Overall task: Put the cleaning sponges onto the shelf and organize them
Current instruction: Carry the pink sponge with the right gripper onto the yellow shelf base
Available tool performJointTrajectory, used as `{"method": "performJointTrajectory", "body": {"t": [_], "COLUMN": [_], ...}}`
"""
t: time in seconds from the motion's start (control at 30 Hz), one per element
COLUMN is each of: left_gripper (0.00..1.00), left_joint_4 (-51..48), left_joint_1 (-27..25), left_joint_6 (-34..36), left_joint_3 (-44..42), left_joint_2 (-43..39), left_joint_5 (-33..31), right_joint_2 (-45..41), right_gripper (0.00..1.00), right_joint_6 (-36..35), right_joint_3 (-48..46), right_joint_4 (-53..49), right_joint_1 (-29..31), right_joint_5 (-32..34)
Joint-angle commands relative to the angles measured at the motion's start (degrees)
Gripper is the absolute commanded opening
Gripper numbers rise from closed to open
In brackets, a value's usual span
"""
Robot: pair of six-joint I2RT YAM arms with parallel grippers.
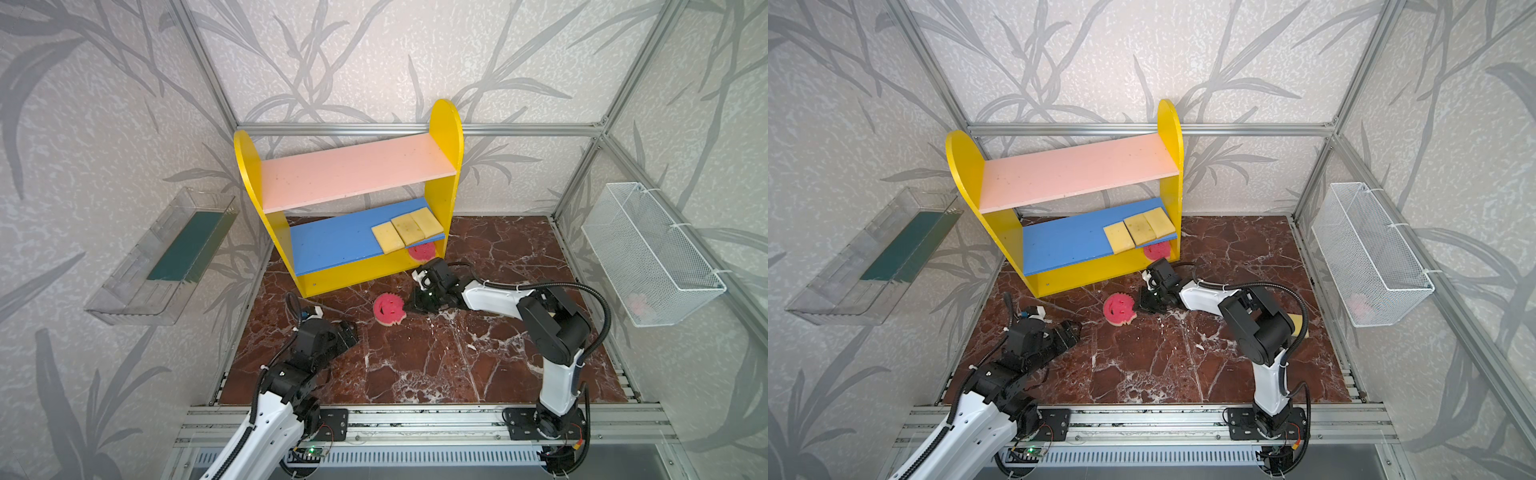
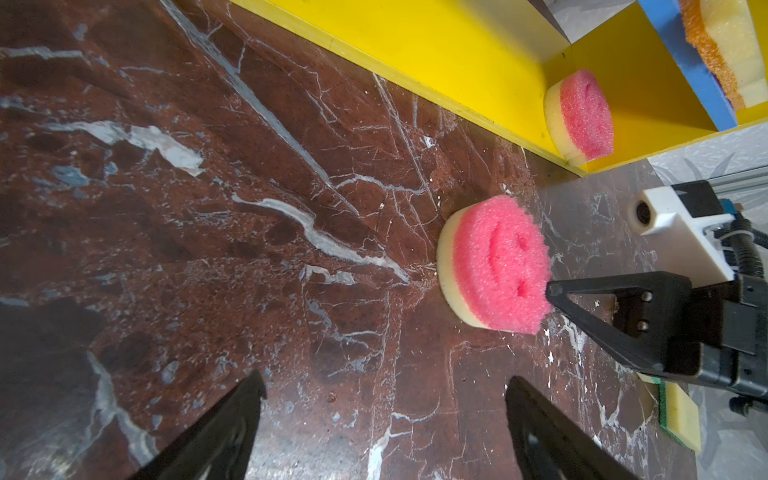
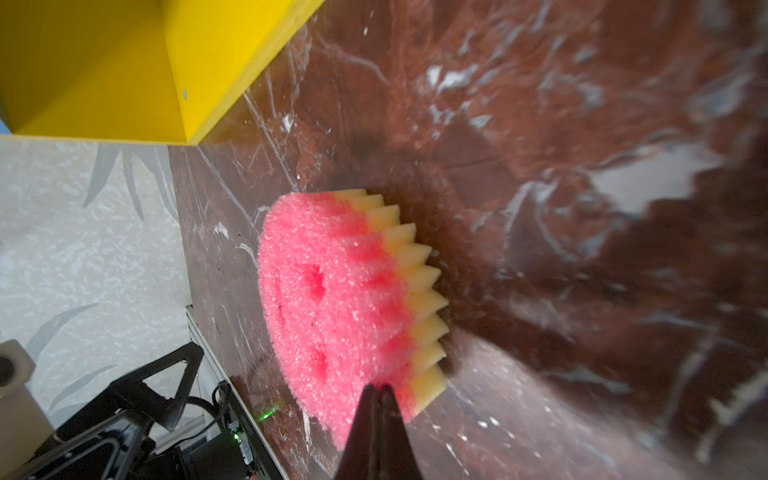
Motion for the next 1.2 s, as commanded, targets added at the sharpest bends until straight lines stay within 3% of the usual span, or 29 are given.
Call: {"method": "performJointTrajectory", "body": {"t": [0.0, 0.37, 1.17], "left_gripper": [0.93, 0.92, 0.92], "left_joint_4": [1.6, 3.0, 3.7], "left_joint_1": [0.3, 0.3, 0.3], "left_joint_6": [-0.6, 0.8, 2.7], "left_joint_3": [-0.1, -1.0, -5.6], "left_joint_2": [0.5, 0.8, -3.7], "left_joint_5": [0.6, 1.0, 4.8], "right_joint_2": [-4.8, -7.0, 6.7], "right_gripper": [0.0, 0.0, 0.0], "right_joint_6": [4.0, 13.1, 19.6], "right_joint_3": [-3.1, -6.6, 8.2], "right_joint_4": [4.8, 15.5, 21.1], "right_joint_1": [-2.4, -6.6, -6.7], "right_joint_5": [1.6, 6.1, 11.6]}}
